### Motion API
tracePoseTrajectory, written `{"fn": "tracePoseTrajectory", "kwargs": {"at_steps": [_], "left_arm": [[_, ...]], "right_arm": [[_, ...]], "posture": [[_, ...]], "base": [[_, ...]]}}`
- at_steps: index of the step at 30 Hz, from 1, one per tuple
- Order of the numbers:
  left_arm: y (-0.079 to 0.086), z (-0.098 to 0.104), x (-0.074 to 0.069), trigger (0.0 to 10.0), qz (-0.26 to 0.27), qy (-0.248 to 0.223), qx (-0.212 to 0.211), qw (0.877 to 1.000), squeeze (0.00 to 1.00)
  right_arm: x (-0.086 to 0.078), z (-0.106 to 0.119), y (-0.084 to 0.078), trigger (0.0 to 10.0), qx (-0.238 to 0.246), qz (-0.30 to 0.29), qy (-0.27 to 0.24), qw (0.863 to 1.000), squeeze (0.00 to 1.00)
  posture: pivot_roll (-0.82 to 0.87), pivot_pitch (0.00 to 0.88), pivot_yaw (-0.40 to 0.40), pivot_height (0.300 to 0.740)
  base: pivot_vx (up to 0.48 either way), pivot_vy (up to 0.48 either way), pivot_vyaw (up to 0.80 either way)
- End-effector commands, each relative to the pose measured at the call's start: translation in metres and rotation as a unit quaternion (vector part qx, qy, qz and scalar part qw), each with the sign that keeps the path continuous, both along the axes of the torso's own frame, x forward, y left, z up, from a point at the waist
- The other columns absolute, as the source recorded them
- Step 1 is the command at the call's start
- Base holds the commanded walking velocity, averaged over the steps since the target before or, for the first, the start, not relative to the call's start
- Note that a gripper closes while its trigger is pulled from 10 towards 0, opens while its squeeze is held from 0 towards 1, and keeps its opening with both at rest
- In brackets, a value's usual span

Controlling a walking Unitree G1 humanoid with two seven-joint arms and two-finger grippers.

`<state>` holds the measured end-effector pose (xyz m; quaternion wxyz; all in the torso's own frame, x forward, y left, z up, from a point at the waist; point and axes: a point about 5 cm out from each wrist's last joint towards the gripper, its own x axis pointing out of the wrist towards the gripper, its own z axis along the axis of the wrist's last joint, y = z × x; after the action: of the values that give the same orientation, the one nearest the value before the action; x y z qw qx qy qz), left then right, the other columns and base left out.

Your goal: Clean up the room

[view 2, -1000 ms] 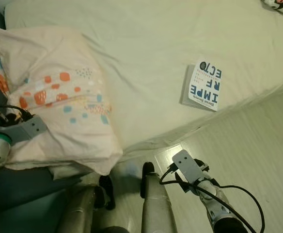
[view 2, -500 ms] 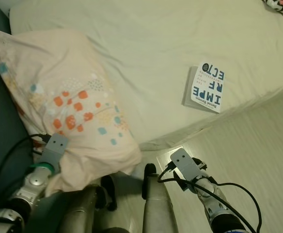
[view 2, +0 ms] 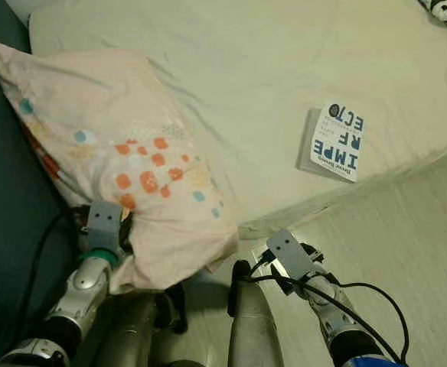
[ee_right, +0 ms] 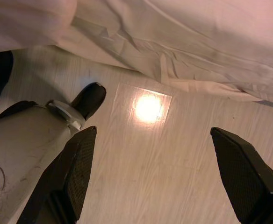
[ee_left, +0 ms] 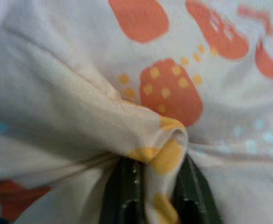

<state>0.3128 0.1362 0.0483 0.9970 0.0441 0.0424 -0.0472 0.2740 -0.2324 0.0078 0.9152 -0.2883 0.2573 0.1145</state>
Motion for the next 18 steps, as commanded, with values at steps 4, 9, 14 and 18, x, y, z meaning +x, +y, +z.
{"fn": "tracePoseTrajectory", "kwargs": {"at_steps": [4, 9, 14, 18], "left_arm": [[0.013, 0.017, 0.011, 10.0, 0.044, -0.031, 0.003, 0.999, 1.0], [0.053, 0.026, 0.014, 10.0, 0.136, -0.04, 0.087, 0.986, 1.0], [0.086, 0.023, 0.008, 10.0, 0.186, -0.019, 0.167, 0.968, 1.0], [0.11, 0.014, -0.004, 10.0, 0.194, 0.016, 0.232, 0.953, 1.0]], "right_arm": [[-0.012, -0.013, 0.0, 10.0, -0.001, -0.001, 0.024, 1.0, 0.0], [-0.01, -0.012, 0.001, 10.0, 0.001, -0.002, 0.021, 1.0, 0.0], [-0.007, -0.011, 0.003, 10.0, 0.004, -0.003, 0.019, 1.0, 0.0], [-0.004, -0.01, 0.004, 10.0, 0.005, -0.003, 0.017, 1.0, 0.0]], "posture": [[-0.19, 0.355, 0.113, 0.74], [-0.18, 0.347, 0.115, 0.74], [-0.18, 0.343, 0.117, 0.74], [-0.16, 0.331, 0.119, 0.74]], "base": [[0.0, 0.0, 0.0], [0.0, 0.0, 0.0], [0.0, 0.0, 0.0], [0.0, 0.0, 0.0]]}}
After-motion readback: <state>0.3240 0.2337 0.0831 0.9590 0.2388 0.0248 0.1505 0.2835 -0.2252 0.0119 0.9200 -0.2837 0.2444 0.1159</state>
